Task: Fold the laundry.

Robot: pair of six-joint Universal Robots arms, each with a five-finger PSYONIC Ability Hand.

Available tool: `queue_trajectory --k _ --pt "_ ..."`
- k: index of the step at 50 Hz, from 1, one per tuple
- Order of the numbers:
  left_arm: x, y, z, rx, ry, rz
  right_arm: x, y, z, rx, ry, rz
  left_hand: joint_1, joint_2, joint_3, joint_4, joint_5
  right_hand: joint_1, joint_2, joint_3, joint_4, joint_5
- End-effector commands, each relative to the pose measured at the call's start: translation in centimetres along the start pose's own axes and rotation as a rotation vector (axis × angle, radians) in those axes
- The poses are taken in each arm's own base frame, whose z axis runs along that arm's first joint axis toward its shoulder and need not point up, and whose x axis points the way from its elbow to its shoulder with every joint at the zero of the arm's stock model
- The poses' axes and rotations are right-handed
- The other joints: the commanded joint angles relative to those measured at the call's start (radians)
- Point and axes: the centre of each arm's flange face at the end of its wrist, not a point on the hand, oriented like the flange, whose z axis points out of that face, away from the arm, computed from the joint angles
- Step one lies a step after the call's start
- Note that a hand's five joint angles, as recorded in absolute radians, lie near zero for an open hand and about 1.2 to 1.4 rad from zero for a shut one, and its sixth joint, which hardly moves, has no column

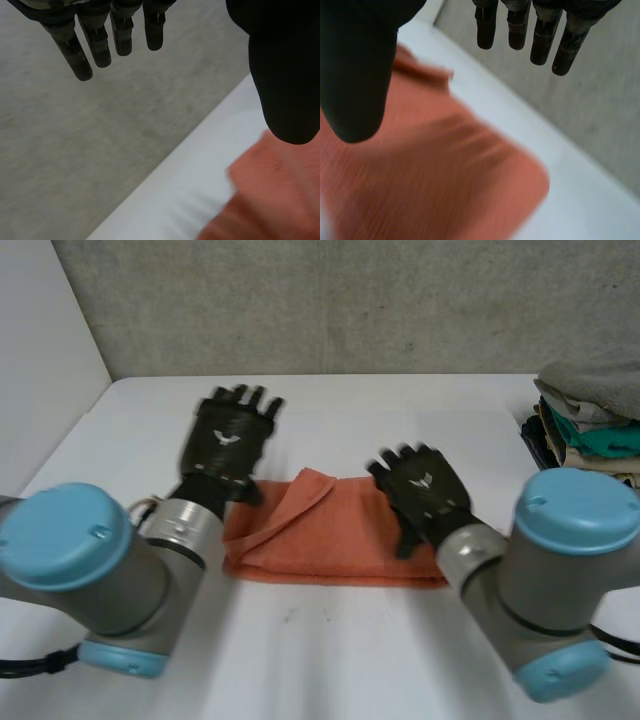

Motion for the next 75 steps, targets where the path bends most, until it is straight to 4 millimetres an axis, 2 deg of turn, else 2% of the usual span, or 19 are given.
queue_trajectory --k 1,8,15,19,21,26,35,38,41,43,46,49,50,54,56,58,61,69,75 --pt "5.2 2.5 0.9 -0.073 0.149 0.004 1.2 3.2 -0.8 -0.109 -0.001 0.043 -0.018 -0.029 -0.036 -0.03 -0.048 0.034 0.014 0.021 -0.003 -0.004" --pt "5.8 6.0 2.7 -0.189 0.154 0.033 0.9 4.5 -0.6 -0.129 0.002 0.008 -0.014 -0.025 -0.033 -0.026 -0.044 0.236 0.216 0.223 0.199 0.199" --pt "-0.6 9.8 5.6 -0.329 -0.168 0.156 1.2 5.5 -0.2 -0.154 0.053 -0.066 0.003 -0.007 -0.015 -0.008 -0.027 0.495 0.475 0.481 0.457 0.457" --pt "-0.9 10.2 4.6 -0.374 -0.176 0.192 1.6 5.7 -0.2 -0.154 0.084 -0.115 -0.008 -0.019 -0.027 -0.02 -0.038 0.945 0.925 0.932 0.908 0.908" --pt "0.0 8.8 3.5 -0.344 -0.112 0.178 1.7 5.6 -0.3 -0.151 0.087 -0.141 -0.014 -0.025 -0.033 -0.026 -0.044 1.195 1.175 1.182 1.158 1.157" --pt "0.9 4.3 0.8 -0.256 -0.027 0.132 3.0 5.4 -0.4 -0.171 0.118 -0.247 -0.011 -0.022 -0.03 -0.023 -0.041 1.196 1.176 1.183 1.159 1.159" --pt "-1.5 -1.2 -1.9 -0.144 -0.078 0.063 5.0 0.7 0.7 -0.063 0.214 -0.674 -0.014 -0.025 -0.033 -0.026 -0.044 1.196 1.176 1.183 1.159 1.159" --pt "-2.4 -1.6 -2.0 -0.136 -0.107 0.056 1.7 -2.1 0.9 0.076 0.168 -0.723 -0.014 -0.025 -0.033 -0.026 -0.044 1.196 1.176 1.183 1.159 1.159" --pt "-3.2 -1.4 -1.8 -0.141 -0.13 0.056 -4.6 -4.5 0.3 0.282 0.015 -0.749 -0.014 -0.025 -0.033 -0.026 -0.044 1.196 1.176 1.183 1.159 1.159" --pt "-3.4 -1.3 -1.7 -0.144 -0.137 0.055 -9.5 -3.1 -0.4 0.357 -0.158 -0.764 -0.014 -0.025 -0.033 -0.026 -0.044 1.196 1.176 1.183 1.159 1.159" --pt "-3.6 -1.0 -1.7 -0.151 -0.142 0.054 -13.5 -0.8 -1.3 0.389 -0.331 -0.771 -0.011 -0.022 -0.03 -0.023 -0.041 1.196 1.176 1.183 1.159 1.159" --pt "-3.8 -0.9 -1.5 -0.149 -0.152 0.041 -14.2 0.0 -1.7 0.371 -0.363 -0.759 -0.011 -0.022 -0.03 -0.023 -0.041 0.741 0.721 0.728 0.704 0.703" --pt "-3.8 -0.8 -1.5 -0.152 -0.153 0.036 -13.8 0.1 -1.6 0.35 -0.345 -0.733 -0.011 -0.022 -0.03 -0.023 -0.041 0.434 0.414 0.421 0.397 0.396" --pt "-3.9 -1.0 -1.3 -0.141 -0.155 0.001 -12.1 -0.9 -1.2 0.279 -0.257 -0.503 -0.011 -0.022 -0.03 -0.023 -0.041 -0.026 -0.046 -0.039 -0.063 -0.063" --pt "-3.8 -0.9 -1.1 -0.138 -0.152 -0.018 -9.9 -2.5 -0.8 0.274 -0.187 -0.365 -0.011 -0.022 -0.03 -0.023 -0.041 -0.026 -0.046 -0.039 -0.063 -0.063" --pt "-3.5 -0.7 -1.0 -0.14 -0.144 -0.03 -4.9 -4.6 0.0 0.273 -0.058 -0.148 -0.008 -0.019 -0.027 -0.02 -0.038 -0.026 -0.046 -0.039 -0.063 -0.063" --pt "-2.4 -0.3 -0.5 -0.147 -0.118 -0.06 -0.7 -5.0 0.5 0.26 0.016 0.065 -0.005 -0.016 -0.024 -0.017 -0.036 -0.026 -0.046 -0.039 -0.063 -0.063" --pt "2.4 0.0 -0.3 -0.139 0.024 -0.14 0.4 -4.4 0.6 0.087 -0.065 0.231 0.003 -0.007 -0.015 -0.008 -0.027 -0.026 -0.046 -0.039 -0.063 -0.063" --pt "4.2 2.7 -0.5 -0.261 0.081 -0.12 -0.5 -2.1 2.7 -0.052 -0.105 0.248 0.015 0.004 -0.003 0.003 -0.015 -0.026 -0.046 -0.039 -0.063 -0.063"
